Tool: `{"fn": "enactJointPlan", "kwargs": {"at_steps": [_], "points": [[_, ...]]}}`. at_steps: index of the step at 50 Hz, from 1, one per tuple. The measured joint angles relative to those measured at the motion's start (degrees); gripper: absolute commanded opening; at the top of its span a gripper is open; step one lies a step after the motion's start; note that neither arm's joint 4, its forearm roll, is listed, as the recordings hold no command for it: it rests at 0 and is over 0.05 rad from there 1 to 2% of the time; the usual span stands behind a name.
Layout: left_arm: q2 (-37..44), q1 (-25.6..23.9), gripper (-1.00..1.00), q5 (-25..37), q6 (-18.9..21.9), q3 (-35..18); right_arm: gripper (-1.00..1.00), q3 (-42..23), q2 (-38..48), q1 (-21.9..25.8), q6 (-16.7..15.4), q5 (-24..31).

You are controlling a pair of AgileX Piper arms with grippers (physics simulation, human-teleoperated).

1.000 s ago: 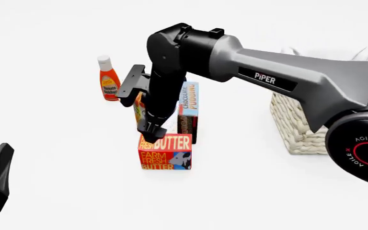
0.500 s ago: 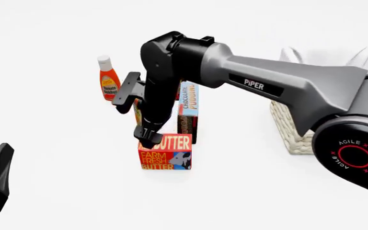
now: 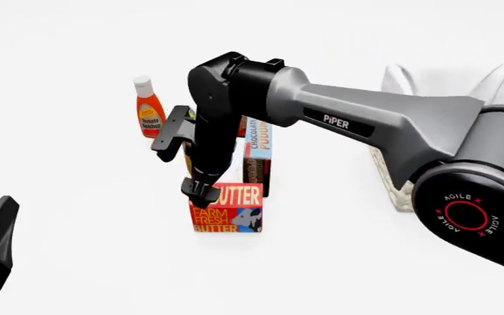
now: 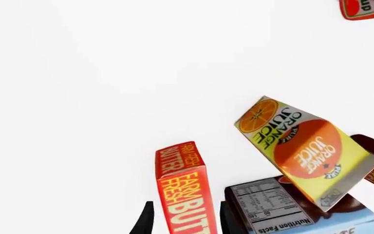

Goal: Pick the butter and place it in the basket.

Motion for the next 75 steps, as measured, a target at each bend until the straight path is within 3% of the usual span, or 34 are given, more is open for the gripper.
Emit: {"fn": "enactJointPlan", "kwargs": {"at_steps": [75], "points": [[0.0,0.0,1.0,0.0,0.0,0.0,1.0,-0.2,6.1,-0.8,-0.6,-1.6]]}}
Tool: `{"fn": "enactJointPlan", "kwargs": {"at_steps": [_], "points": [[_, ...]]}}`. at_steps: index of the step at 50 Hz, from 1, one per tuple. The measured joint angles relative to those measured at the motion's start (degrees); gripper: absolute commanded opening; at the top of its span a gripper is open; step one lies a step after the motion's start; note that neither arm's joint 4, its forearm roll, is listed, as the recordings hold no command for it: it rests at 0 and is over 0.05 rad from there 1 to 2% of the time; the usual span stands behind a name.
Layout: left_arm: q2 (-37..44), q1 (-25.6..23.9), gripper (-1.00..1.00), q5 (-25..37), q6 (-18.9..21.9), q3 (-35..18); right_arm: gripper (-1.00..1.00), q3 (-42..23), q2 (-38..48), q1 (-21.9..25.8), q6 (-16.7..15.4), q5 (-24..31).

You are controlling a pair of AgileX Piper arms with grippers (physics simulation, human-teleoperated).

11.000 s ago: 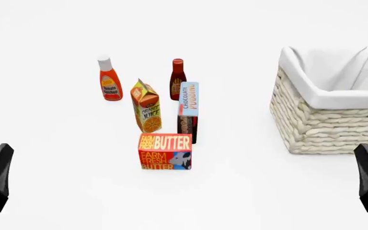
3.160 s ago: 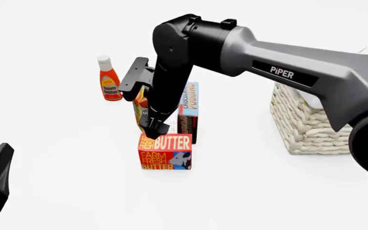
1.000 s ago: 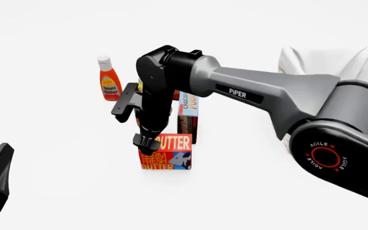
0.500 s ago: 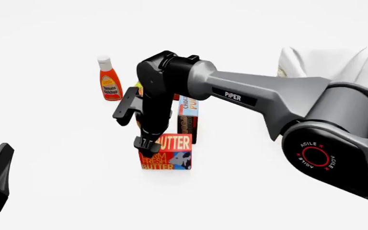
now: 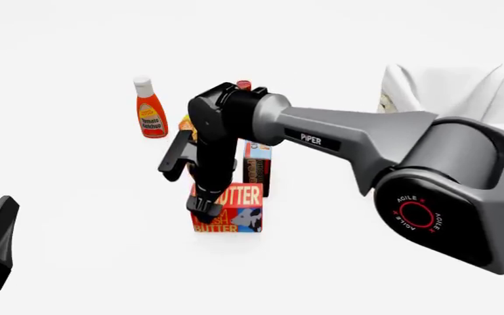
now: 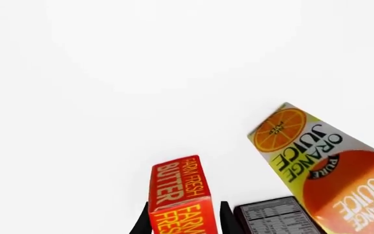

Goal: Pick the butter and place it in the basket.

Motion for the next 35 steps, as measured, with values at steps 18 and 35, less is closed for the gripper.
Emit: {"fn": "enactJointPlan", "kwargs": {"at_steps": [18,35], "points": [[0.0,0.0,1.0,0.0,0.0,0.0,-1.0,0.7,-0.2,0.3,-0.6,-0.2],[0.0,0.0,1.0,0.0,0.0,0.0,-1.0,1.9,-2.3,2.1,3.0,-1.8]]}}
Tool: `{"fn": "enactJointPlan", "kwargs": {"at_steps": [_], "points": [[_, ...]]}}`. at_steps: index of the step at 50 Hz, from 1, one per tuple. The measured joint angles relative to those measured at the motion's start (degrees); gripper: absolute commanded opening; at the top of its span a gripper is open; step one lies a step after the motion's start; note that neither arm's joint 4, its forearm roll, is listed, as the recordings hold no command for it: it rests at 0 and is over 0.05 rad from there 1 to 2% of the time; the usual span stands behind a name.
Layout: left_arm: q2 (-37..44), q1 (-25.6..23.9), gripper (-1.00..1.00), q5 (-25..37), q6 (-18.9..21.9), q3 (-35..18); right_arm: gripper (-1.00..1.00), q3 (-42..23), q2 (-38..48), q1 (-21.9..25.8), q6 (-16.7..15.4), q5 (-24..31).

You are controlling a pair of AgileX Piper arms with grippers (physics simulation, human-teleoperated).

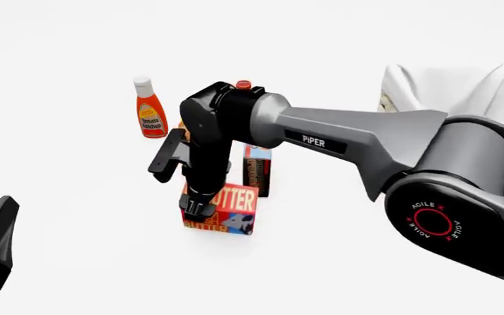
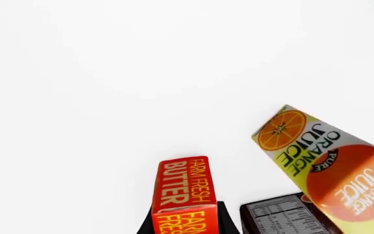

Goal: Pick the butter and place it in the basket.

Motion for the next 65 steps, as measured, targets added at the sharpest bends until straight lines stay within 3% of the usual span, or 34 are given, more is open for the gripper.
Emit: {"fn": "enactJointPlan", "kwargs": {"at_steps": [36,65], "points": [[0.0,0.0,1.0,0.0,0.0,0.0,-1.0,3.5,-8.4,5.9,4.4,1.0],[0.0,0.0,1.0,0.0,0.0,0.0,-1.0,3.2,-15.7,4.1,4.6,2.4]]}}
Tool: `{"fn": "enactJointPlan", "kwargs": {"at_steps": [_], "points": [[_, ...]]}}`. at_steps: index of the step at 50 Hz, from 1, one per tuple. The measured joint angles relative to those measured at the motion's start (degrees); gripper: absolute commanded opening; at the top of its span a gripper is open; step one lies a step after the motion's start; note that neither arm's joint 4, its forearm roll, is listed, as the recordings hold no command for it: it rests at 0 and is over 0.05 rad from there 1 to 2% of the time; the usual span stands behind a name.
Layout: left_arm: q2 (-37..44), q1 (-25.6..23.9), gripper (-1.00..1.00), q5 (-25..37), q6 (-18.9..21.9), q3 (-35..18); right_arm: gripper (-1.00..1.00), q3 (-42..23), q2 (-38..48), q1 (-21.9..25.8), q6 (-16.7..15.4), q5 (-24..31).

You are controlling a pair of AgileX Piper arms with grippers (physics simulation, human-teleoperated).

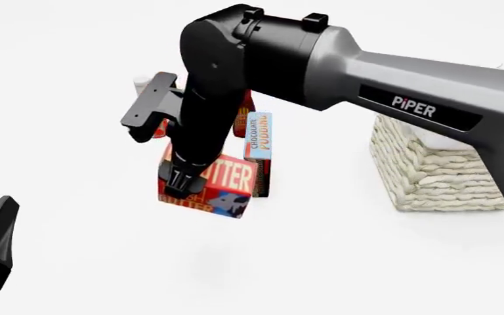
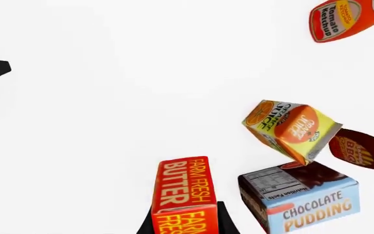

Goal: Pick the butter and place it in the basket.

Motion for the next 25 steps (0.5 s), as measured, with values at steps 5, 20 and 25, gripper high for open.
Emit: {"fn": "enactJointPlan", "kwargs": {"at_steps": [5,20,25], "points": [[0.0,0.0,1.0,0.0,0.0,0.0,-1.0,0.0,-1.2,-0.7,0.2,0.2],[0.0,0.0,1.0,0.0,0.0,0.0,-1.0,1.3,-5.5,-2.2,1.4,-0.8],[0.0,0.0,1.0,0.0,0.0,0.0,-1.0,1.8,-7.1,-3.3,1.9,-1.2]]}}
